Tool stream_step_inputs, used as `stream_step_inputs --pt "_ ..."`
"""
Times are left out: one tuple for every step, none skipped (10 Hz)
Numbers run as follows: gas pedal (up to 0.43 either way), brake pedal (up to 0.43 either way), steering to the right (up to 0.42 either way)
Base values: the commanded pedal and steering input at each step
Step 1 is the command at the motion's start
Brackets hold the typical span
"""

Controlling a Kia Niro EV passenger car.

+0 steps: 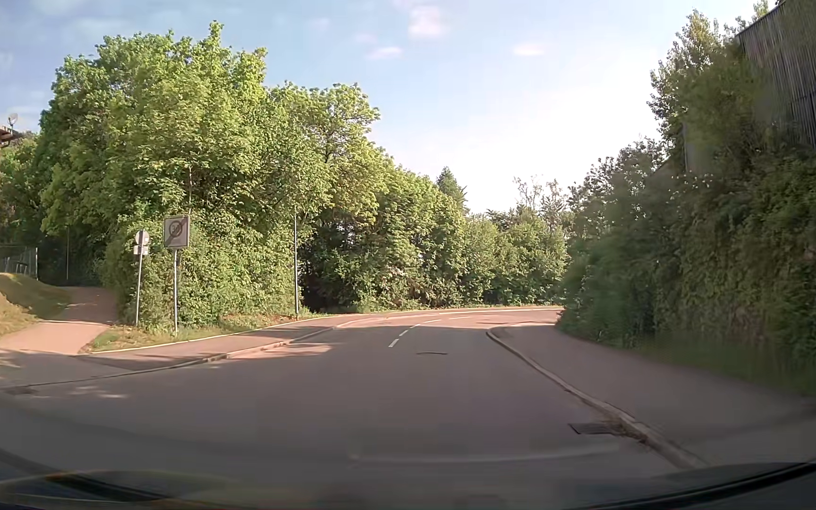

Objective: Follow the waypoints while adhering to traffic rules and regulations

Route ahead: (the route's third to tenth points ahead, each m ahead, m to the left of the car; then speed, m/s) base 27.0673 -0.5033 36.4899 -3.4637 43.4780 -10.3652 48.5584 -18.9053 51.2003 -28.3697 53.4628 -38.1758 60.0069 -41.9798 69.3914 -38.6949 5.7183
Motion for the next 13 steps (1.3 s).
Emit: stream_step_inputs --pt "0.087 0.0 0.003" --pt "0.087 0.0 0.003" --pt "0.087 0.0 0.002" --pt "0.087 0.0 0.002" --pt "0.087 0.0 0.002" --pt "0.087 0.0 0.002" --pt "0.098 0.0 0.002" --pt "0.098 0.0 0.002" --pt "0.098 0.0 0.002" --pt "0.098 0.0 0.002" --pt "0.079 0.0 0.002" --pt "0.0 0.0 0.002" --pt "0.0 0.0 0.002"
